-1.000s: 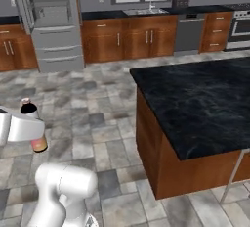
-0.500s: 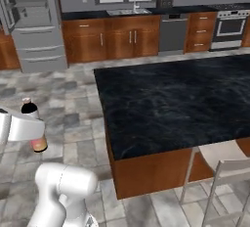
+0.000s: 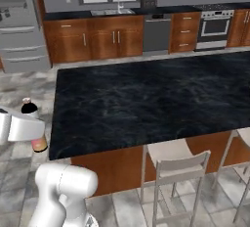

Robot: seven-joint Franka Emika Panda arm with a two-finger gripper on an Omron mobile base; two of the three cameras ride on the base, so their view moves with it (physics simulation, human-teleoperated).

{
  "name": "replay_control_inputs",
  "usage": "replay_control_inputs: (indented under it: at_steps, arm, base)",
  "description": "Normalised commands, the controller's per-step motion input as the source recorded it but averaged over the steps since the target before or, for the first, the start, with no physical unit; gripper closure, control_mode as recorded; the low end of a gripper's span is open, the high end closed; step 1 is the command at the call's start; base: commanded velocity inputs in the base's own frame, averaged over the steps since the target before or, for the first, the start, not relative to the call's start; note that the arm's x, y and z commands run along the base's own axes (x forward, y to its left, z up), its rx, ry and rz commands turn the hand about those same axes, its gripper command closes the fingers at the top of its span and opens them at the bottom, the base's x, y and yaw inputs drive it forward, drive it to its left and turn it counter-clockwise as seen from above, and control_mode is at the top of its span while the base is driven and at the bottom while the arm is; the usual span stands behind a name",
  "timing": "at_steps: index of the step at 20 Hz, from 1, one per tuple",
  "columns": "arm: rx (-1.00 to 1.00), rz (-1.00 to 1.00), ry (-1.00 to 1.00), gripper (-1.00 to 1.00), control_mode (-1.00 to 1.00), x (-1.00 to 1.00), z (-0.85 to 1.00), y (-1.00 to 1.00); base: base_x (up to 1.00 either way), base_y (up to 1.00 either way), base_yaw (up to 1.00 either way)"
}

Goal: Open the fridge, grab two sodas, and place both sodas inside the bowl with ice on the dining counter.

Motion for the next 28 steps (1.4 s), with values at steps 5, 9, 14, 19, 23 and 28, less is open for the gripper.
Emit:
replay_control_inputs:
  at_steps: [5,9,14,19,23,28]
  arm:
    - [0.00,0.00,0.00,1.00,1.00,0.00,0.00,0.00]
    - [0.00,0.00,0.00,1.00,1.00,0.00,0.00,0.00]
    - [0.00,0.00,0.00,1.00,1.00,0.00,0.00,0.00]
    - [0.00,0.00,0.00,1.00,1.00,0.00,0.00,0.00]
    - [0.00,0.00,0.00,1.00,1.00,0.00,0.00,0.00]
    - [0.00,0.00,0.00,1.00,1.00,0.00,0.00,0.00]
  base:
    - [0.02,-1.00,0.01]
    - [0.19,-1.00,0.04]
    - [0.44,-1.00,0.09]
    - [0.58,-1.00,0.12]
    - [0.62,-0.99,0.14]
    - [0.06,-1.00,0.10]
